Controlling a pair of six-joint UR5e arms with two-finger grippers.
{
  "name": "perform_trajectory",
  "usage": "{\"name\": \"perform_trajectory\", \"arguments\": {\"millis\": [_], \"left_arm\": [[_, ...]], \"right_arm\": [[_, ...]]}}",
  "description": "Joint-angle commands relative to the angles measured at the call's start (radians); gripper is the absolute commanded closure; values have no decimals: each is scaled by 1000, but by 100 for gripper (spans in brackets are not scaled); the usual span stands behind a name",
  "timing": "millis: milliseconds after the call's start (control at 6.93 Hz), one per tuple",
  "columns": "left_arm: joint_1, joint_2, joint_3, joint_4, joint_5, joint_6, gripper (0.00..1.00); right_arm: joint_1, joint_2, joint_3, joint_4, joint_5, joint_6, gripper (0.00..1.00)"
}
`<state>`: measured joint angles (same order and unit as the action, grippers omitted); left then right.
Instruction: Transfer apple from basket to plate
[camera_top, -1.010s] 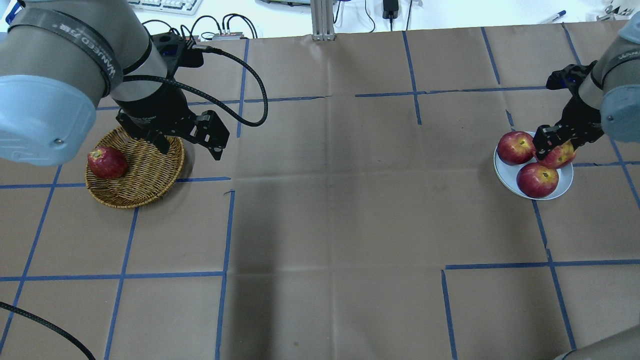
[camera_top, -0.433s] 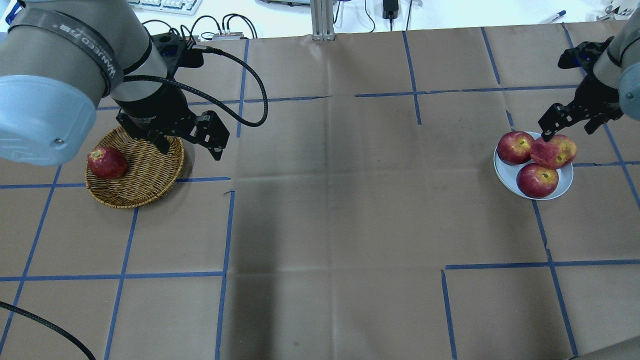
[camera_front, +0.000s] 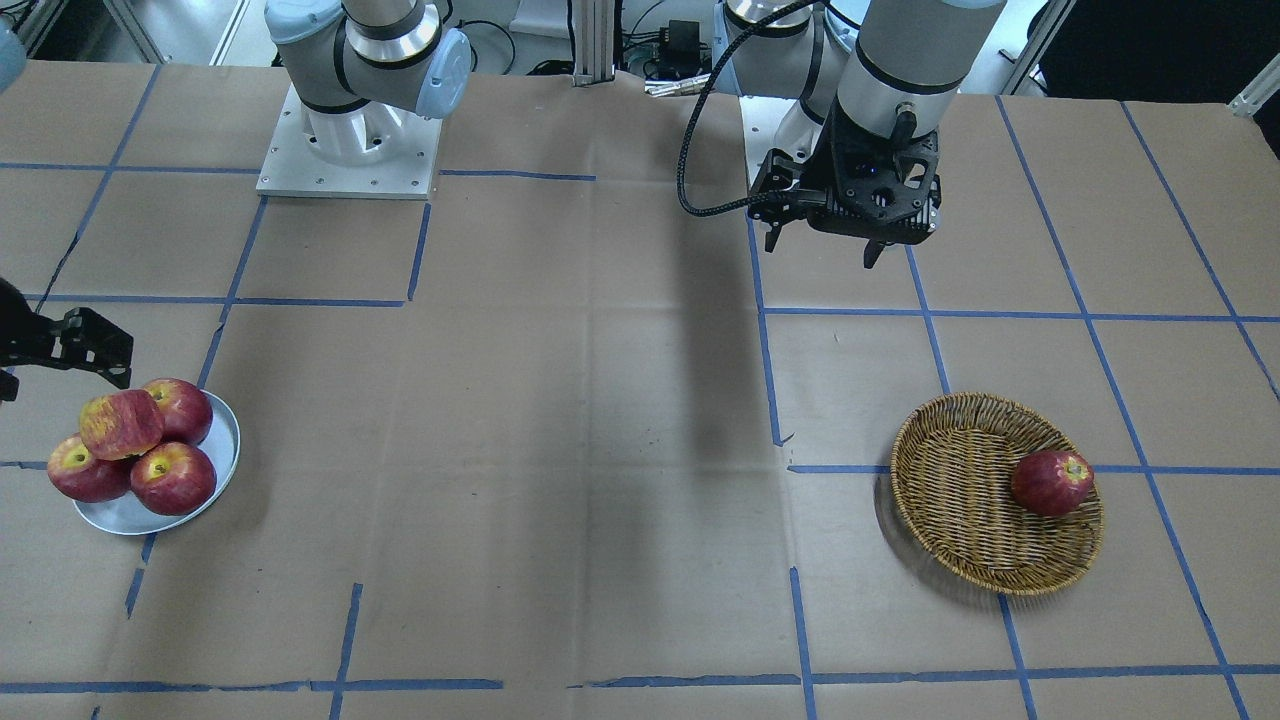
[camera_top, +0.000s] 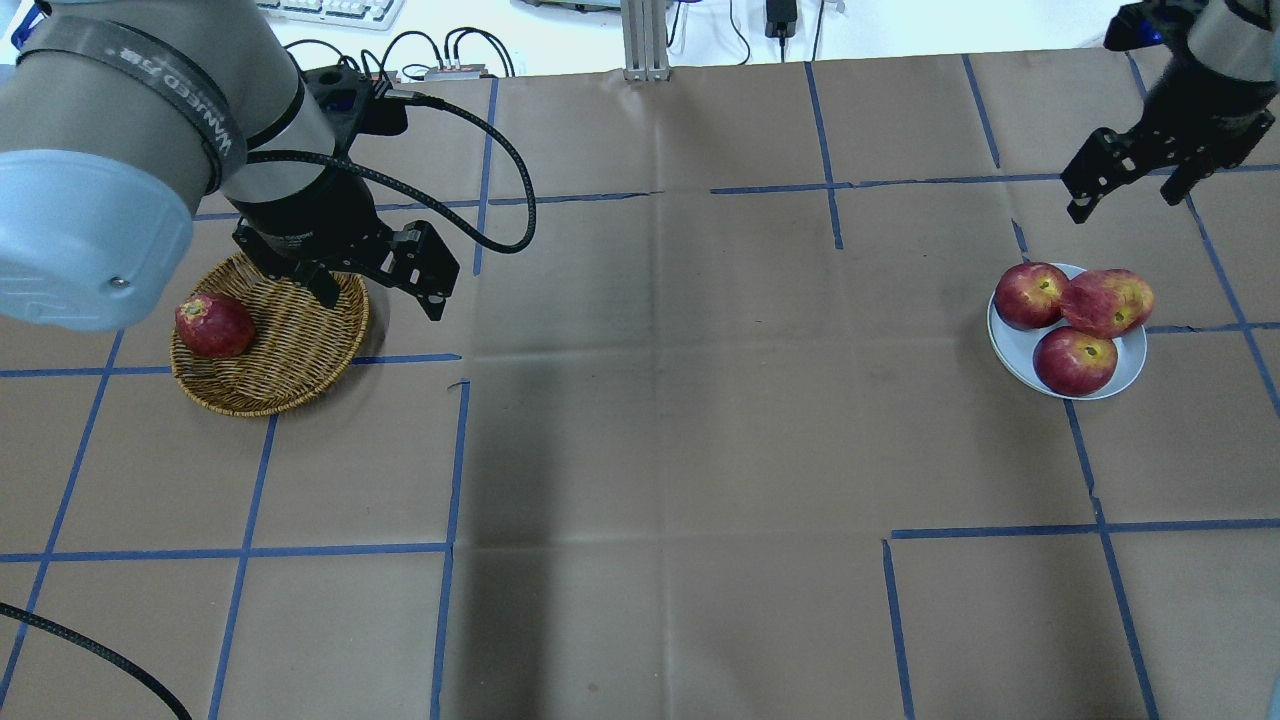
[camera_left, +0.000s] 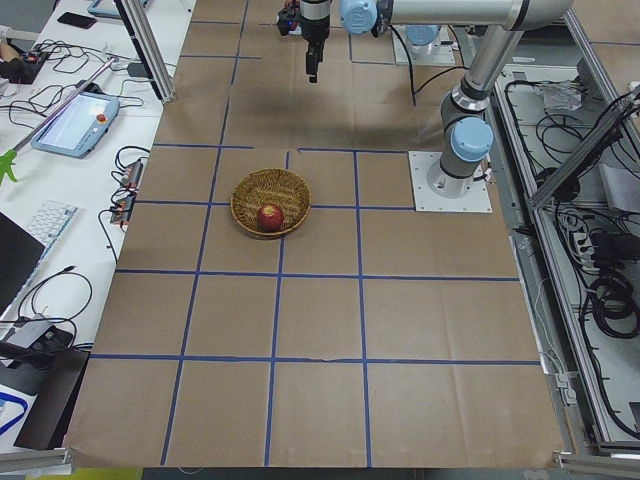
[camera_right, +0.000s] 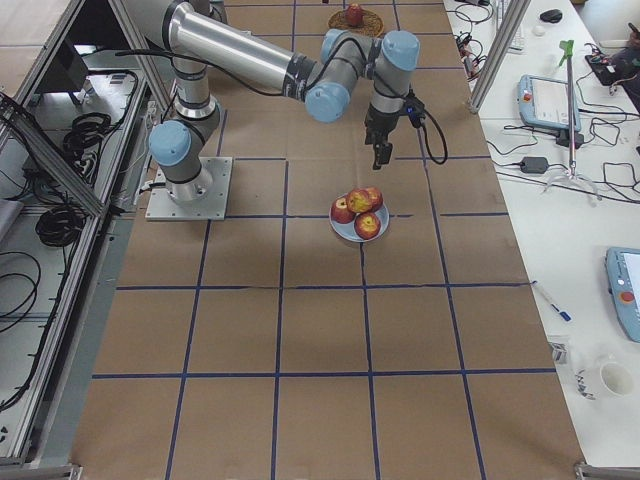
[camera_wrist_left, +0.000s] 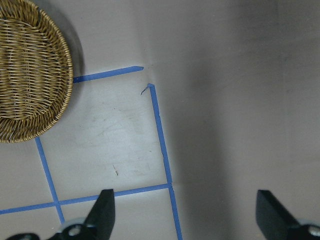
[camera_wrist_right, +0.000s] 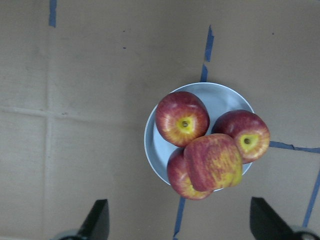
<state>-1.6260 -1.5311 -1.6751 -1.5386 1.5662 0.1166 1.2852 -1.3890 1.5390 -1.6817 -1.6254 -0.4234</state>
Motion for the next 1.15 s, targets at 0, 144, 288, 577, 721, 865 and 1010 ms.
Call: {"name": "perform_trajectory", "arguments": {"millis": [0, 144, 288, 577, 721, 865, 1010], "left_arm": [[0, 0, 0, 0, 0, 0, 1], [0, 0, 0, 0, 0, 0, 1], [0, 0, 0, 0, 0, 0, 1], [0, 0, 0, 0, 0, 1, 1], [0, 0, 0, 0, 0, 0, 1], [0, 0, 0, 0, 0, 1, 1], [0, 0, 0, 0, 0, 1, 1]], "right_arm": [[176, -69, -8, 74, 7, 281, 0], [257, -90, -3, 73, 1, 382, 0], [305, -96, 7, 73, 1, 446, 0], [298, -158, 45, 73, 7, 436, 0], [284, -172, 67, 48, 10, 410, 0], [283, -174, 67, 46, 36, 414, 0], [283, -174, 66, 45, 51, 414, 0]]}}
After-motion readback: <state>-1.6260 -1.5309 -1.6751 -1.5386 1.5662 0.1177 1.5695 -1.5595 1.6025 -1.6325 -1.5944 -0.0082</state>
